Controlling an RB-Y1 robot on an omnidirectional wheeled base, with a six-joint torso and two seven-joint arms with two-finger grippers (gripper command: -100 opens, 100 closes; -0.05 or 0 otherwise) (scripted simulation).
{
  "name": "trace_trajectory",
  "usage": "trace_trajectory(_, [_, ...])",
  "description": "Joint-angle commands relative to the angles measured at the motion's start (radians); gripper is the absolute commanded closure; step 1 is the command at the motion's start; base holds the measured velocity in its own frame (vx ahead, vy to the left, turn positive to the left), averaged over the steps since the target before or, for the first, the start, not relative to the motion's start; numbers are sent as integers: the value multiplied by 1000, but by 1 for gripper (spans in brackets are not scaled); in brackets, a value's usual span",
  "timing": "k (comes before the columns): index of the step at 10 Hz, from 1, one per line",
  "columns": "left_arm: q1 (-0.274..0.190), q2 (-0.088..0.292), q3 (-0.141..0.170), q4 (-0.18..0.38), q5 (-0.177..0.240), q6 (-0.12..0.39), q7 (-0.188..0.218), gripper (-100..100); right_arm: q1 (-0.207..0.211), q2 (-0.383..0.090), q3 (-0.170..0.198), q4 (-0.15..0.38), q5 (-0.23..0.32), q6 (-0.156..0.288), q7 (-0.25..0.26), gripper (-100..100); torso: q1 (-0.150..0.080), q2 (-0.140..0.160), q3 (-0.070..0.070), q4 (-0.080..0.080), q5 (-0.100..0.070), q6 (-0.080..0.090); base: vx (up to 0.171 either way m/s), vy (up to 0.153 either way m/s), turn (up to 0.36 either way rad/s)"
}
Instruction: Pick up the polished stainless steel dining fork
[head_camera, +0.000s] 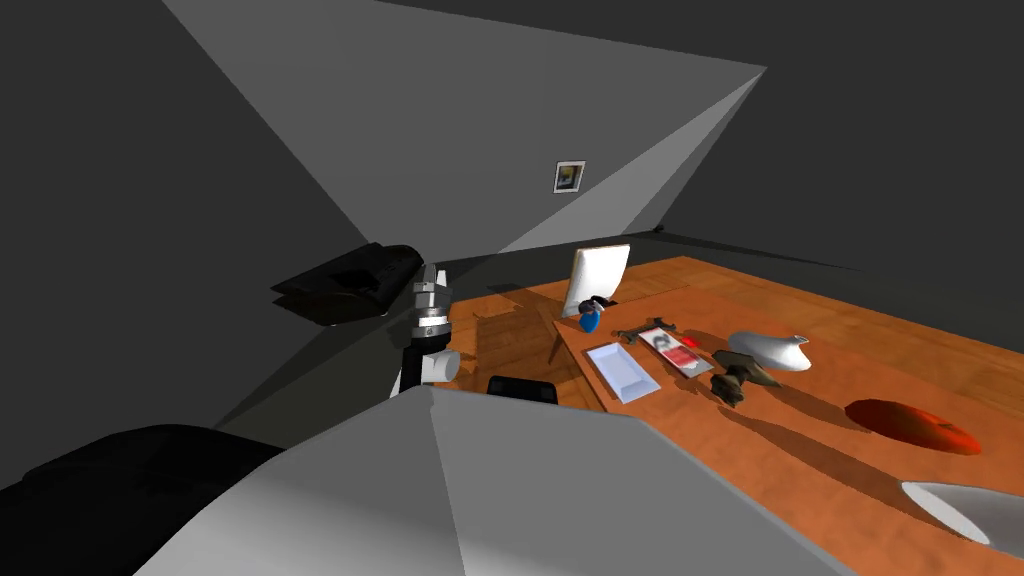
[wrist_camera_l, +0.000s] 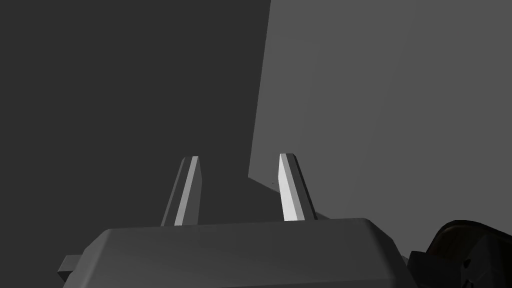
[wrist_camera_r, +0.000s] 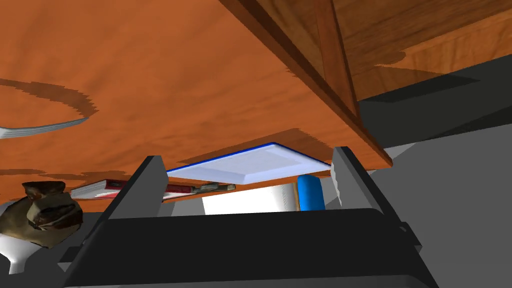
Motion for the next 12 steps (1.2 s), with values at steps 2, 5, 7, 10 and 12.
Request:
trace_trajectory(2, [0,0,0,0,0,0,0,0,43,-36,21,54,55,32,39,-100,0,0,0,0,0,-1,37,-28,367])
trace_trajectory(5, [0,0,0,0,0,0,0,0,75,-55,39,107,103,50,78,-100,-2,0,0,0,0,0,39,-55,249])
trace_trajectory(7, [0,0,0,0,0,0,0,0,103,-71,58,154,147,65,115,-100,0,1,1,0,0,0,19,-43,275])
trace_trajectory(10, [0,0,0,0,0,0,0,0,135,-92,85,215,202,83,161,-100,-2,1,1,0,0,0,17,-70,266])
trace_trajectory(12, [0,0,0,0,0,0,0,0,152,-104,101,247,231,92,187,-100,-2,2,1,0,0,0,7,-70,204])
